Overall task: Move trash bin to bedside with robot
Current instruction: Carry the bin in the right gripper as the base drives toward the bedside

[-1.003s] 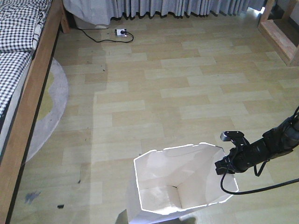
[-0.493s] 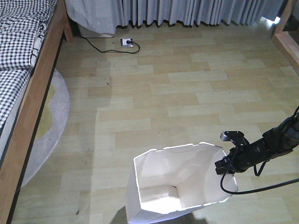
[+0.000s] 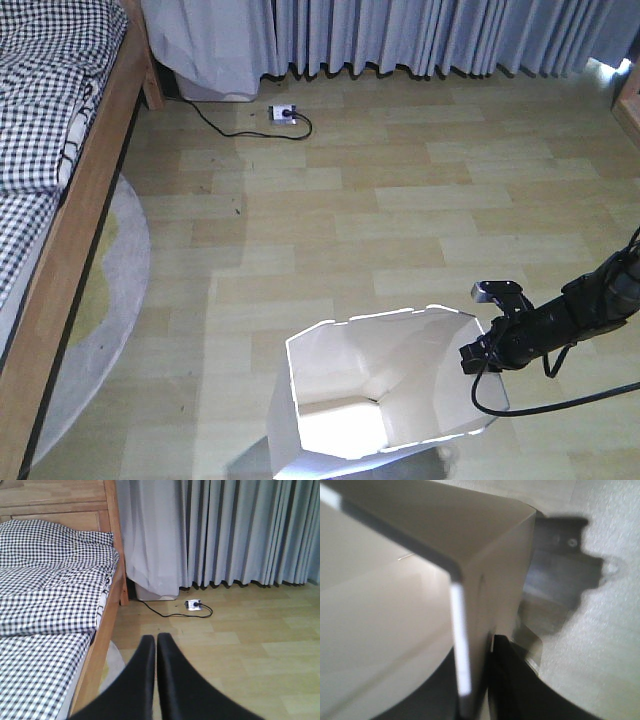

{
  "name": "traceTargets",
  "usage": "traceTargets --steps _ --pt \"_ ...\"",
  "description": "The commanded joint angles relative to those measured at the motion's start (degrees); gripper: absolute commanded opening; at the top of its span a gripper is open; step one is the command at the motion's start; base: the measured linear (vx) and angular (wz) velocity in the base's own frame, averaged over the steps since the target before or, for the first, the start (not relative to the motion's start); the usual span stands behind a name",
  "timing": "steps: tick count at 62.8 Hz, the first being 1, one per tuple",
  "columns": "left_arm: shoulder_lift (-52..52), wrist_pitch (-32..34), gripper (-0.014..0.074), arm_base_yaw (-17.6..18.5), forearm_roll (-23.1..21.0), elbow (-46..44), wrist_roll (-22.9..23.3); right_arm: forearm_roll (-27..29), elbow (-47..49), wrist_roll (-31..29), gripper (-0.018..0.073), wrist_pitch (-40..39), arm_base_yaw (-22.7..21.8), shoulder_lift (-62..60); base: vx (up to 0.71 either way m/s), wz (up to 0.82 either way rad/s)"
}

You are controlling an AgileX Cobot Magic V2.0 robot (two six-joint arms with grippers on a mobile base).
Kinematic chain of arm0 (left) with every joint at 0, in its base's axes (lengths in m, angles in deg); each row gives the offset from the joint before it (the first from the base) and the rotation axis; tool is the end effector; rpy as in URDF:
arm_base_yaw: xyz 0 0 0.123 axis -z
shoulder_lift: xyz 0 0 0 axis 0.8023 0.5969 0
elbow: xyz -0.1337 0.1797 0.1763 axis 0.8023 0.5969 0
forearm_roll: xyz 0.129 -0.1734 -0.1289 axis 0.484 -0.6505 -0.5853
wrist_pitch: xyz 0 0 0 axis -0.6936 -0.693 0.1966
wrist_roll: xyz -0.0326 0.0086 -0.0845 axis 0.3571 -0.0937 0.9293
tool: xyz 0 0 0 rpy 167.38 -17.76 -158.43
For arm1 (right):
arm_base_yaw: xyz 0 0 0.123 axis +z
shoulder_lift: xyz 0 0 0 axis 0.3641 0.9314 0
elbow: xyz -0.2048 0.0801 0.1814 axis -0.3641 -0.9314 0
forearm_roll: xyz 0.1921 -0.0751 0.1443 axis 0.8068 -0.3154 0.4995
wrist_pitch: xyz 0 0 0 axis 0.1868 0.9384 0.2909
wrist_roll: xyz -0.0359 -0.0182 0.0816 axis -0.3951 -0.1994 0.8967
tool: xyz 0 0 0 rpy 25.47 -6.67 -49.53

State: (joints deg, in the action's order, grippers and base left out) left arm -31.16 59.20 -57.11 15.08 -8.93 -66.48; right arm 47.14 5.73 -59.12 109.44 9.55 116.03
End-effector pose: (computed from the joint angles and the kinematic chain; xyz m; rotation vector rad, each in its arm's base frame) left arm 0.0553 0.0040 0.1850 -0.0441 1.7184 0.0653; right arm 0.3204 -0.0235 -0.0828 -0.4263 2.9110 0.7127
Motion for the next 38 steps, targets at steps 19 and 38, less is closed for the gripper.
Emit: traceTargets --steps 19,38 --pt "-0.8 4.1 -0.0006 -0.1 -0.2 1.1 0.0 2.1 0.4 0.2 -0.0006 12.3 -0.2 -4.3 0.34 0.02" --pt "-0.8 4.1 -0.0006 -0.1 -0.2 1.1 0.0 2.1 0.4 0.2 -0.0006 12.3 -0.2 -4.3 0.31 0.04"
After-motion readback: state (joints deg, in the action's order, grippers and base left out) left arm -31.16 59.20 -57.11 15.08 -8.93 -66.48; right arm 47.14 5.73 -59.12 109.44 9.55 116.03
